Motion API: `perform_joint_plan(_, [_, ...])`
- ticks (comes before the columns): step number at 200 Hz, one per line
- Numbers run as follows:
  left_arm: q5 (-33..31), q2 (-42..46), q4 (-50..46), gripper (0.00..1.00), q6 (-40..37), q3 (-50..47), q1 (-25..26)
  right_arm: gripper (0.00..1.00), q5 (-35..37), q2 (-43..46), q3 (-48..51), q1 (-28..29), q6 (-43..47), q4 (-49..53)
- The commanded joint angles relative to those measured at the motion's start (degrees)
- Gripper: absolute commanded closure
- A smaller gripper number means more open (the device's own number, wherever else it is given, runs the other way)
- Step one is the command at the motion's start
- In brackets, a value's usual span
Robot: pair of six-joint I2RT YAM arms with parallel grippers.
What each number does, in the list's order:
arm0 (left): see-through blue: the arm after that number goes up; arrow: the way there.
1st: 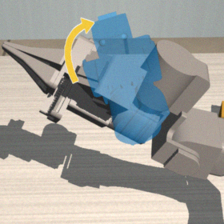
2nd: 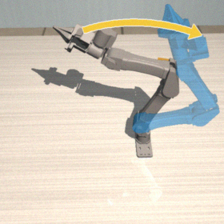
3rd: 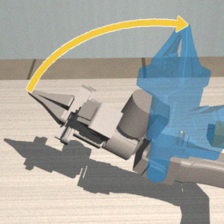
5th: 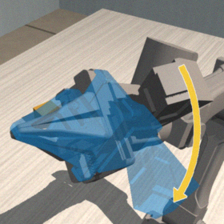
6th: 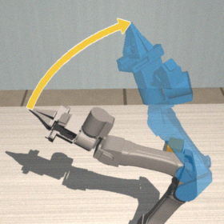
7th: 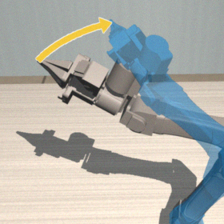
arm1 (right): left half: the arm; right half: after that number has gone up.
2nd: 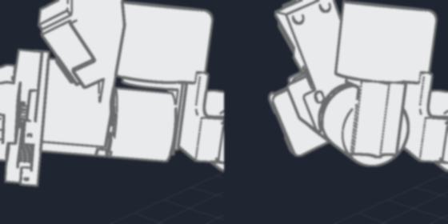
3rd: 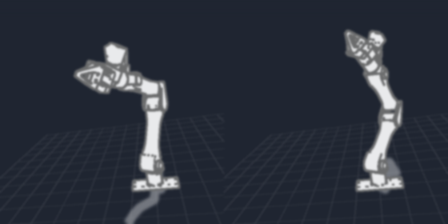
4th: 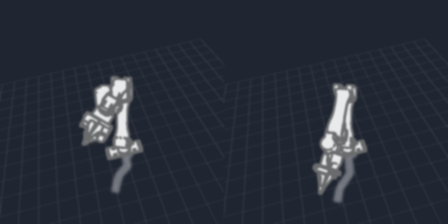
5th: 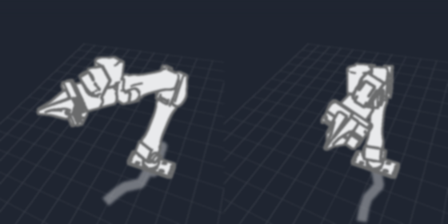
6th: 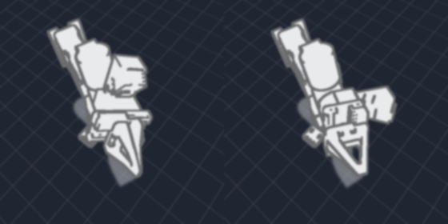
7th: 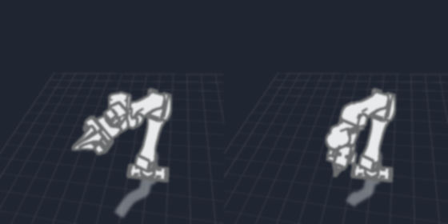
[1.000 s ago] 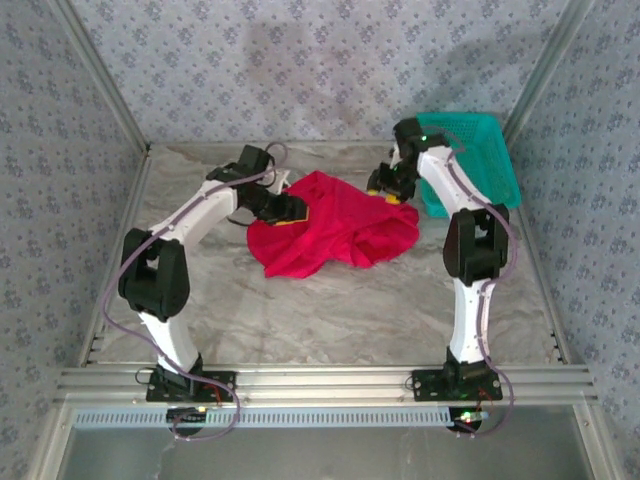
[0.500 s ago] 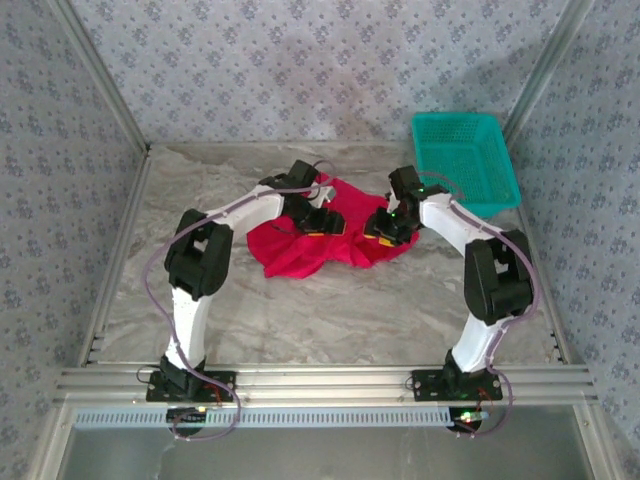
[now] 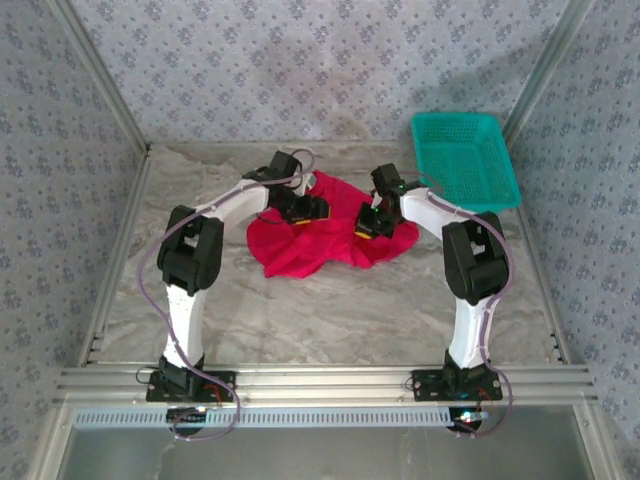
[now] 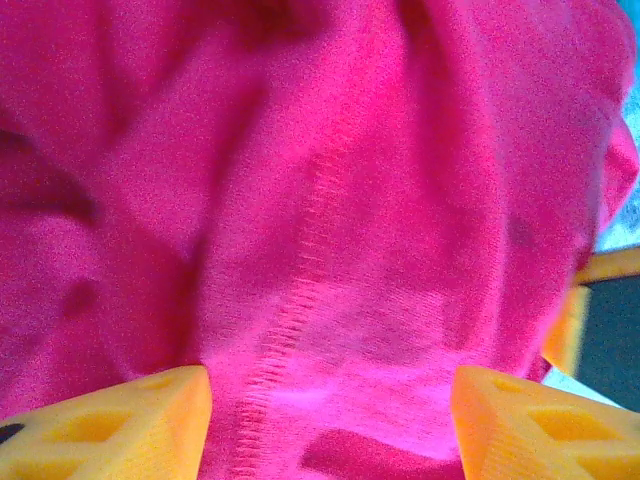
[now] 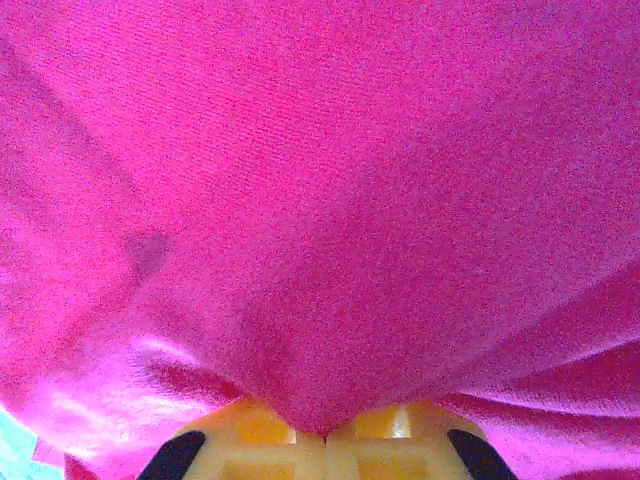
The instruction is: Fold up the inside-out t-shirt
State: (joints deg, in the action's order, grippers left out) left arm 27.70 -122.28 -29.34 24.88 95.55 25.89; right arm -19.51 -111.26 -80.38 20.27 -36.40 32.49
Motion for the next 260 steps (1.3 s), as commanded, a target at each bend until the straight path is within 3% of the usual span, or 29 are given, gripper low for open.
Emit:
perform_joint_plan(1, [-0.5,-5.6,-0.2,0.47,2.0,5.4,-1.8,1.0,0.9,5.3,-3.3,0.4,3.1,6.5])
perform_joint_plan(25, [1.6,-8.2,-1.1,0.58,2.6,8.9,-2.1,1.0,-1.2,9.6,-4.0,0.3,5.1,10.8])
perform_joint_plan(58, [1.3,-7.9,-1.8,1.0,2.0,8.6,-3.2,1.0,-3.2,14.6,-5.6,-1.6,7.9,15.8])
perform_joint_plan(93, [2.7,-2.6,0.1,1.0,2.1,1.8,-7.9,1.0,-2.8,19.7,-5.1,-7.4,12.2,20.8])
perform_joint_plan(120, [3.1,4.3,4.1,1.0,3.9,-5.2,-10.8,1.0,-6.5,21.4,-2.4,-11.8,12.1,19.3])
perform_joint_plan(146, [4.4,8.9,7.7,0.63,4.6,-8.4,-8.4,1.0,-7.3,20.1,-1.9,-11.6,12.5,17.2])
perform_joint_plan(186, [-1.3,10.4,7.5,0.52,4.5,-6.0,1.9,1.0,-7.3,19.1,0.8,-12.1,13.6,17.7])
perform_joint_plan(221, [-3.3,3.5,9.9,0.54,14.2,-0.6,8.9,1.0,-7.3,20.2,2.7,-12.9,13.6,16.8])
perform_joint_plan(260, [-3.3,-3.9,11.4,0.65,20.3,4.3,11.8,1.0,-8.1,21.1,2.9,-13.5,13.4,16.4])
